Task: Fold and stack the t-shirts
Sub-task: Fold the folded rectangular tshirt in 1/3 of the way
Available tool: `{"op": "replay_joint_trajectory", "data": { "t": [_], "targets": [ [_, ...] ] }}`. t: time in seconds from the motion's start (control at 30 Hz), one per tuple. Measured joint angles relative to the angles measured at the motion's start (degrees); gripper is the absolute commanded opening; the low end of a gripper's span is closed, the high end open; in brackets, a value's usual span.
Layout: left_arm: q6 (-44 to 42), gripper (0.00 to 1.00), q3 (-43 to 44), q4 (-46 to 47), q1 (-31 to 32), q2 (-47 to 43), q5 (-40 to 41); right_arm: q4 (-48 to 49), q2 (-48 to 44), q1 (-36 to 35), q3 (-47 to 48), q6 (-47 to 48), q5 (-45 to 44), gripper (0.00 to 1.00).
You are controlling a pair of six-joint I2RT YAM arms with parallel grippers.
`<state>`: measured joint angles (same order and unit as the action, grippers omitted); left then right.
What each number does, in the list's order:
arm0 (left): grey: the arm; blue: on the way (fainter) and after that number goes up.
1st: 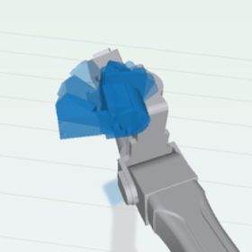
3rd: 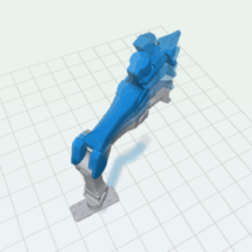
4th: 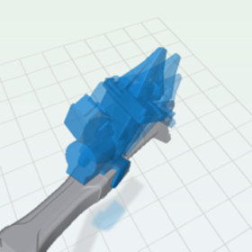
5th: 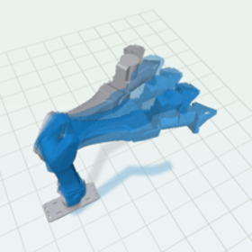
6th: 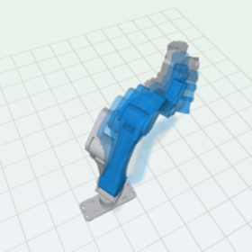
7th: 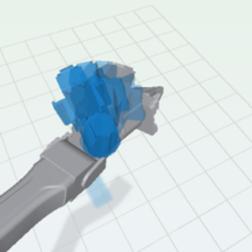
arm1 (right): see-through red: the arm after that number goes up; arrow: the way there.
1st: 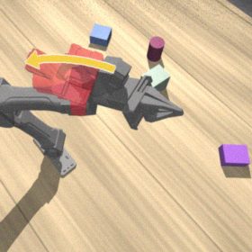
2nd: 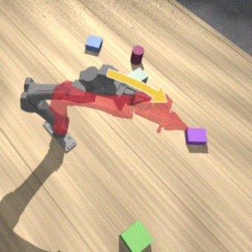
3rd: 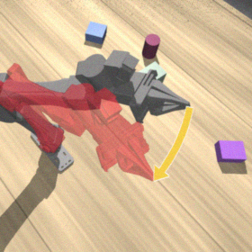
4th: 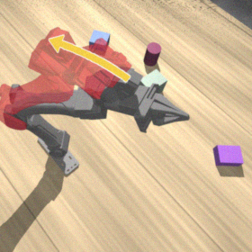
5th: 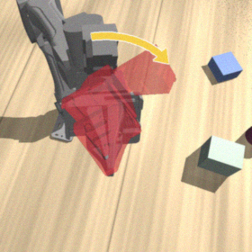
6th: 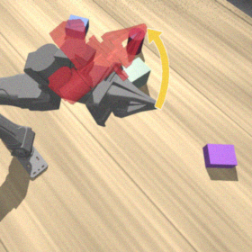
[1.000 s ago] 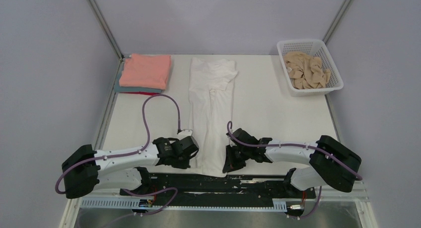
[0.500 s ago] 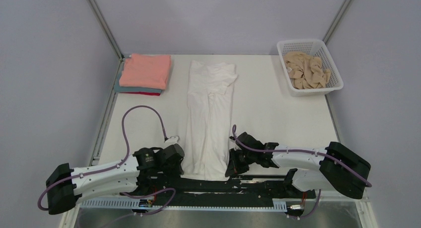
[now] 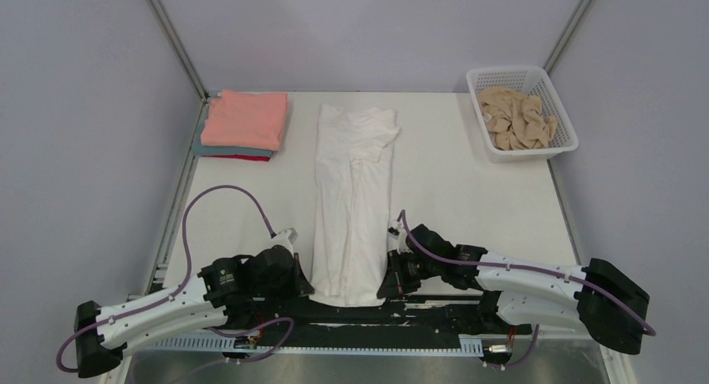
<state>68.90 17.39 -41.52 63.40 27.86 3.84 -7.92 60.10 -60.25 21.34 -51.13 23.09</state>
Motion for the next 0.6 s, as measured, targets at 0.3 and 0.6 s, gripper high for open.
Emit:
{"op": "replay_joint_trajectory", "data": {
  "t": [0.3,0.6],
  "targets": [
    [-0.48,0.0,-1.75,-0.52,0.0,-8.48,-5.7,-5.7,-6.82,-0.07,-1.25,-0.2,-1.03,0.0],
    [-8.68,0.0,2.58,8.13,-5.31,1.55,2.34,-8.83,-1.68,4.42,7.61,3.34,-13.51,0.0]
  ]
}}
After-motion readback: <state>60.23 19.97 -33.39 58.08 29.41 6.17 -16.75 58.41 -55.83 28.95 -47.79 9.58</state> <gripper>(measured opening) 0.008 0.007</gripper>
